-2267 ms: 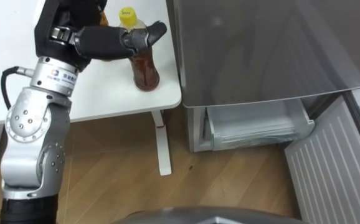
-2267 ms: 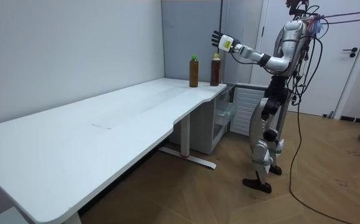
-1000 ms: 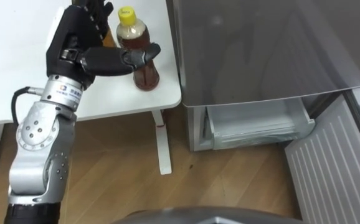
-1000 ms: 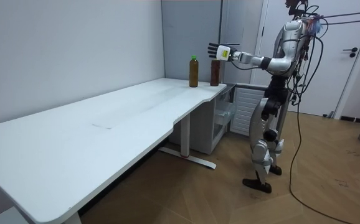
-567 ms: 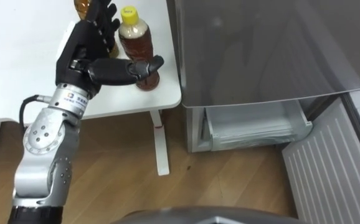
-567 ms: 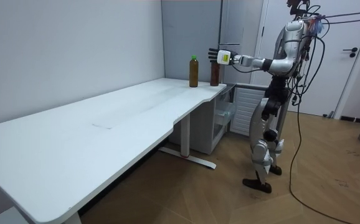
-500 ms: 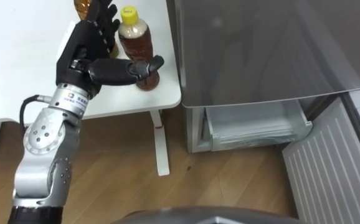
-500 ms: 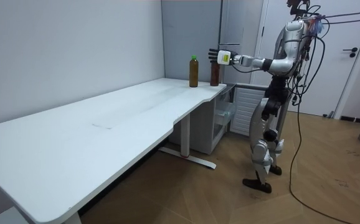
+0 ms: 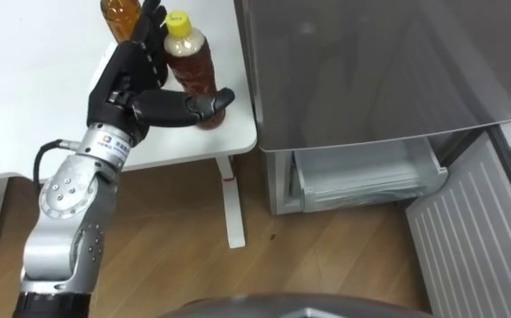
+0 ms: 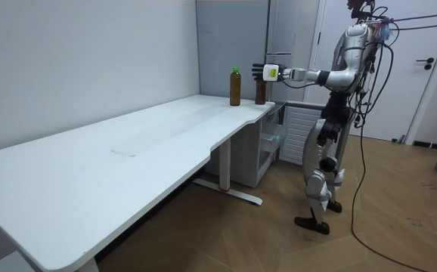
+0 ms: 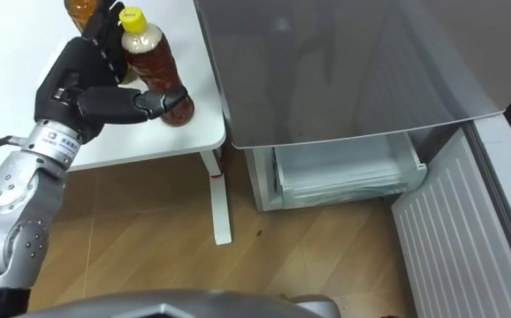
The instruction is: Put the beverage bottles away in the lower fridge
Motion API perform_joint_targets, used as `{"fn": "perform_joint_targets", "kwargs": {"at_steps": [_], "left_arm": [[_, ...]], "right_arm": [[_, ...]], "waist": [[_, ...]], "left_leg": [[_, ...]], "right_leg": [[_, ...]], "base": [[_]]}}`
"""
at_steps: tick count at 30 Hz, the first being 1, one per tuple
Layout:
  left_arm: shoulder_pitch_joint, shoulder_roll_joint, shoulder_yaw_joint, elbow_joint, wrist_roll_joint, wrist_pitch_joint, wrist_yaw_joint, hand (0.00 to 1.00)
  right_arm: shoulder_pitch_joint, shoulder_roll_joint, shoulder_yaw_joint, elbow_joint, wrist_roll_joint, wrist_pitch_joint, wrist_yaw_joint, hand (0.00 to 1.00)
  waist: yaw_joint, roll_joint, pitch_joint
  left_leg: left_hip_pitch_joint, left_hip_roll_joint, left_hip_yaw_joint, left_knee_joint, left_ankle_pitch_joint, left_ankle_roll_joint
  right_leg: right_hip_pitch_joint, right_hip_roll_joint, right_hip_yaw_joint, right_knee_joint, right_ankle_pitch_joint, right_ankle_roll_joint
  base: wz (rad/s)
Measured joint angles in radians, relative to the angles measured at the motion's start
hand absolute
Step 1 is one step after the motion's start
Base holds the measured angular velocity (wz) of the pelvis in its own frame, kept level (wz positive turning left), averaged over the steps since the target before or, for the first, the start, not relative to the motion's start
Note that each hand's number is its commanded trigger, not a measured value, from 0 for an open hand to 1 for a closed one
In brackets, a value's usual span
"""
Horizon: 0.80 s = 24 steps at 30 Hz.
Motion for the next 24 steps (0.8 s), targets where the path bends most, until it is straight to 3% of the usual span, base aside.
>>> {"fn": "perform_joint_targets", "kwargs": {"at_steps": [8,13,24], "left_arm": [[-0.001,0.0,0.0,0.013,0.02,0.003,0.025,0.0],[-0.04,0.0,0.0,0.082,0.009,0.004,0.029,0.0],[-0.074,0.0,0.0,0.119,-0.031,0.004,0.064,0.0]], "right_arm": [[0.002,0.001,0.002,-0.003,-0.006,0.006,0.0,0.0],[-0.001,0.001,0.027,-0.005,-0.029,0.008,0.002,0.0],[0.019,0.002,0.04,-0.029,-0.036,0.005,0.003,0.0]], "waist": [[-0.004,-0.005,0.0036],[-0.009,-0.005,0.0039],[-0.023,-0.008,0.0042]], "left_leg": [[0.002,0.002,0.011,-0.003,0.002,-0.001],[-0.006,0.002,0.013,0.001,0.002,-0.001],[0.0,0.002,0.02,-0.004,0.002,0.0]], "right_leg": [[-0.001,0.0,0.009,0.0,0.0,0.0],[-0.002,0.0,0.015,-0.001,-0.001,-0.001],[-0.002,0.0,0.027,-0.002,-0.001,-0.001]], "base": [[-0.04],[0.0],[-0.02]]}}
